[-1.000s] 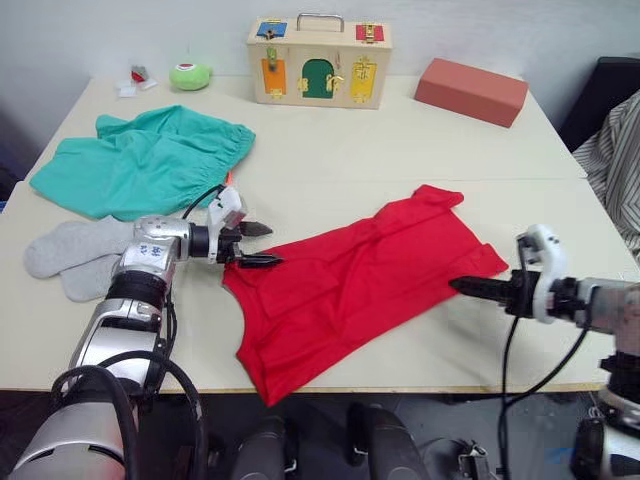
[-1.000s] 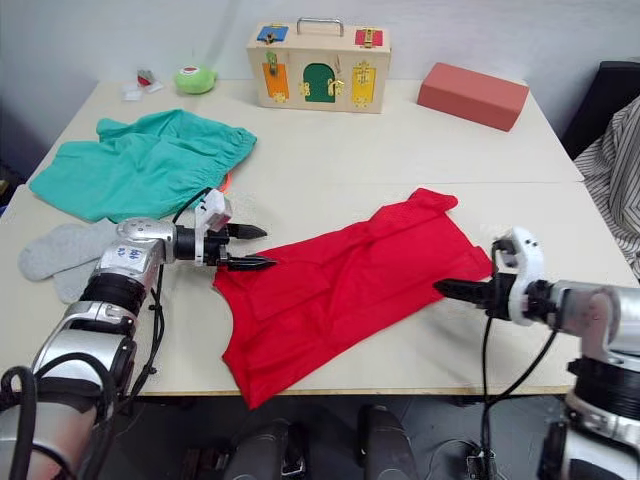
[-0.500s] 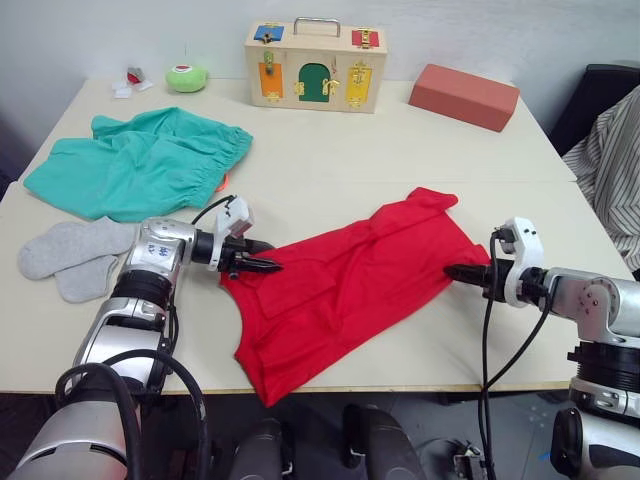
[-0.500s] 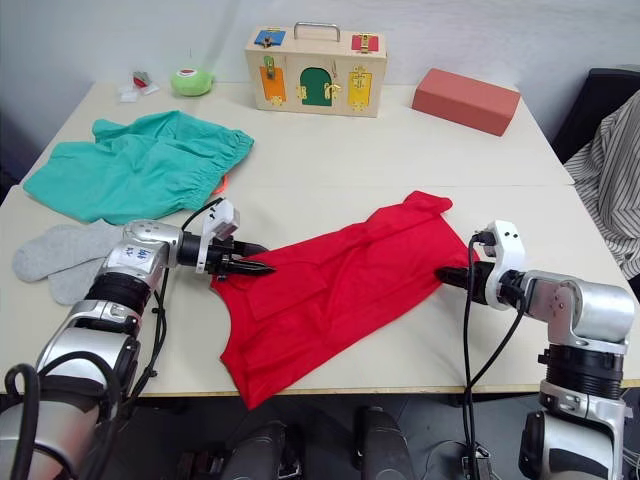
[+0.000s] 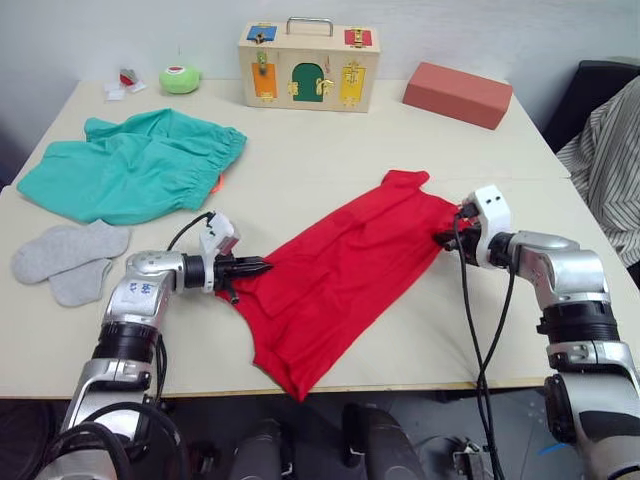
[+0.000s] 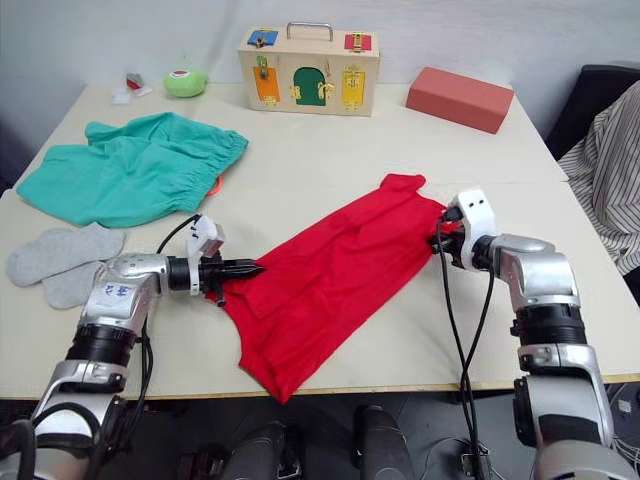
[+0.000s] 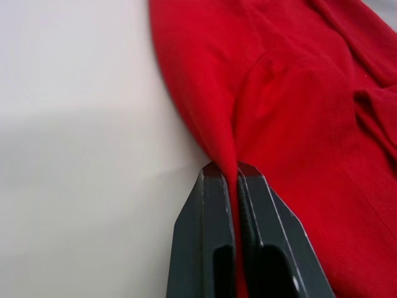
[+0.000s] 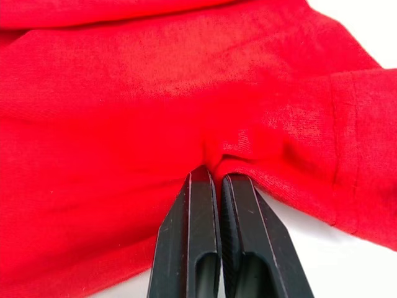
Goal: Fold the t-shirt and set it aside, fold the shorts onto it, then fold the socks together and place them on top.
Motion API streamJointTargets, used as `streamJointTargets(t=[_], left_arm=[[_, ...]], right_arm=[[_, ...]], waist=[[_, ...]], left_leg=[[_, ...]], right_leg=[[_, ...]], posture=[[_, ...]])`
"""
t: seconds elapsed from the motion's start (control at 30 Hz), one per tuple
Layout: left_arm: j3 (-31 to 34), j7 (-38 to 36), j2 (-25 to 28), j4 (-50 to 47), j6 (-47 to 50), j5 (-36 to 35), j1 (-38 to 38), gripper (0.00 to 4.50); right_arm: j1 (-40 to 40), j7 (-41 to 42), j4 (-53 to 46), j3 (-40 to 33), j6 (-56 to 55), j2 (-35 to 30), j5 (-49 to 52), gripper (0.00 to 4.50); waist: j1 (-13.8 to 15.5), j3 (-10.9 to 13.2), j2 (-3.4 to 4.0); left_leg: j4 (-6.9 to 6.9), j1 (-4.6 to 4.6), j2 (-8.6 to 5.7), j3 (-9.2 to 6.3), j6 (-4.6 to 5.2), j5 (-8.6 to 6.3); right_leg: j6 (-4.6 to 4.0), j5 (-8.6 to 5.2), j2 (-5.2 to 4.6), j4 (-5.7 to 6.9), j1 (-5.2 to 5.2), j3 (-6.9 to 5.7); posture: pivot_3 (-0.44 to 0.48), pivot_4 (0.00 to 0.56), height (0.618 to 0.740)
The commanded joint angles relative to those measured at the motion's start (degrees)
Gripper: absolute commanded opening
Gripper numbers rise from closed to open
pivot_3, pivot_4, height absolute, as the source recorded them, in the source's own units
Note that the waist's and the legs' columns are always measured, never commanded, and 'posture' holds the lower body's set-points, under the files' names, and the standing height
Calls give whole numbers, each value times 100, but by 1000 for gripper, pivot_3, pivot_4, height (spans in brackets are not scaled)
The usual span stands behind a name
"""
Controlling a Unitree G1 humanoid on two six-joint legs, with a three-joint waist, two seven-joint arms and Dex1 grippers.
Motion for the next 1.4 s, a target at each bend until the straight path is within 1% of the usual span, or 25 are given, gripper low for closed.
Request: streamJointTargets(t=[0.03,0.17,0.27,0.33,0.4,0.43,0.5,0.53,0.57,0.63,0.67,0.73,0.8,0.83,0.87,0.9,0.93,1.0,1.07,1.17,1.27,1.33,1.4], left_arm=[[472,793,-36,-1239,671,-277,557,27],[693,1572,-333,-2776,1323,-512,1512,27],[727,2210,-826,-3761,1676,-685,2113,27],[708,2558,-1104,-4245,1894,-781,2370,27],[735,2726,-1241,-4470,2088,-910,2468,27],[727,2710,-1243,-4545,2165,-1001,2505,256],[749,2750,-1205,-4635,2284,-1111,2553,703],[770,2702,-1104,-4639,2250,-1135,2557,978],[861,2662,-1012,-4600,2294,-1216,2526,1299],[1018,2322,-695,-4463,2343,-1493,2431,1940],[1076,2034,-441,-4358,2386,-1667,2371,2259],[1077,1548,193,-4016,2441,-1770,2211,2859],[997,1030,752,-3471,2316,-1825,1924,3472],[930,793,942,-3233,2264,-1868,1761,3727],[829,535,1125,-2939,2236,-1899,1530,4074],[698,313,1251,-2611,2262,-1917,1211,4347],[537,116,1324,-2298,2222,-1896,873,4434],[195,-59,1245,-1596,2114,-1759,106,4434],[-111,-116,1007,-848,2047,-1605,-606,4434],[-624,-153,492,453,1543,-1128,-1601,4434],[-990,-204,-23,1783,865,-658,-2365,4434],[-1081,-154,-291,2560,441,-399,-2738,4434],[-1062,58,-611,3441,99,-197,-3166,4434]], right_arm=[[-539,-52,715,183,-659,188,-278,0],[-1137,-164,1619,357,-1166,619,-513,0],[-1368,-172,2190,422,-1492,865,-658,0],[-1431,-169,2400,409,-1670,919,-709,0],[-1468,-120,2504,357,-1808,913,-716,0],[-1467,-51,2486,290,-1868,894,-657,0],[-1413,128,2343,306,-1815,756,-663,478],[-1344,263,2190,326,-1748,641,-667,693],[-1265,384,2010,340,-1655,514,-671,1013],[-1064,714,1501,318,-1308,255,-566,1730],[-922,881,1127,267,-1015,97,-457,2071],[-585,1239,235,140,-221,-244,-132,2731],[-137,1688,-860,22,875,-651,396,3386],[84,1859,-1376,-33,1460,-833,708,3666],[339,1989,-1954,-109,2057,-1021,1059,4041],[622,2045,-2546,-220,2639,-1170,1414,4338],[918,2050,-3100,-345,3142,-1278,1736,4429],[1466,1870,-4065,-655,3948,-1259,2263,4429],[1918,1594,-4756,-902,4447,-1038,2585,4429],[2523,1000,-5550,-1171,4958,-372,2819,4429],[2806,473,-5952,-1217,5227,213,2854,4429],[2958,275,-6121,-1148,5246,350,2886,4429],[3069,157,-6108,-976,5133,296,2858,4429]], waist=[[-10,0,1],[12,1,2],[32,1,2],[65,1,2],[101,1,2],[112,1,2],[116,1,2],[121,1,2],[127,1,2],[160,1,2],[166,1,2],[181,2,4],[181,4,18],[179,5,19],[179,4,24],[193,5,28],[219,5,29],[223,4,30],[252,3,29],[316,0,25],[325,0,24],[332,0,23],[335,-1,21]], left_leg=[[-5,3,0,1,-2,1],[-10,4,0,-2,-8,3],[-9,2,-1,-2,-8,2],[-7,-1,-3,-8,-8,2],[-4,0,-4,-11,-8,2],[-3,2,-4,-12,-9,2],[-3,6,-3,-11,-10,2],[-3,6,-3,-11,-10,2],[-4,7,-2,-12,-11,1],[-7,5,-2,-15,-12,1],[-7,3,-1,-18,-14,0],[-7,-2,-1,-24,-15,-1],[-6,-5,1,-31,-18,-3],[-6,-8,-1,-35,-18,-2],[-6,-10,2,-37,-18,-3],[-8,-10,2,-38,-19,-3],[-10,-12,2,-40,-18,-4],[-9,-16,5,-49,-20,-5],[-8,-19,3,-48,-18,-6],[-5,-18,-2,-40,-15,-6],[-2,-28,-5,-34,-12,-5],[3,-34,-10,-32,-7,-2],[4,-41,-11,-30,-1,-3]], right_leg=[[0,0,0,1,0,3],[-5,-3,-1,2,0,1],[-5,-3,-3,-1,0,2],[-5,-3,-5,-3,3,-1],[-5,-3,-6,-4,8,-1],[-5,-3,-6,-4,9,-1],[-6,-3,-5,-6,9,-1],[-8,-4,-5,-7,8,-1],[-12,-6,-4,-6,8,-2],[-15,-8,-4,-6,6,-5],[-17,-9,-4,-6,6,-8],[-21,-11,-5,-9,4,-13],[-23,-12,-5,-28,3,-18],[-24,-12,-7,-30,2,-22],[-23,-12,-6,-37,2,-25],[-24,-12,-7,-38,3,-26],[-24,-12,-7,-41,3,-29],[-25,-12,-6,-48,3,-38],[-24,-10,-7,-47,5,-39],[-20,-7,-3,-46,4,-36],[-17,-6,4,-45,-5,-38],[-14,-4,9,-44,-9,-50],[-6,1,11,-44,-12,-65]], posture=[[0,150,740],[0,150,740],[0,150,740],[0,150,740],[0,150,740],[0,150,740],[0,150,740],[0,150,740],[0,150,740],[0,150,740],[0,150,740],[0,150,740],[0,150,740],[0,150,740],[0,150,740],[0,150,740],[0,150,740],[0,150,740],[0,150,740],[0,150,740],[0,150,740],[0,150,740],[0,150,740]])
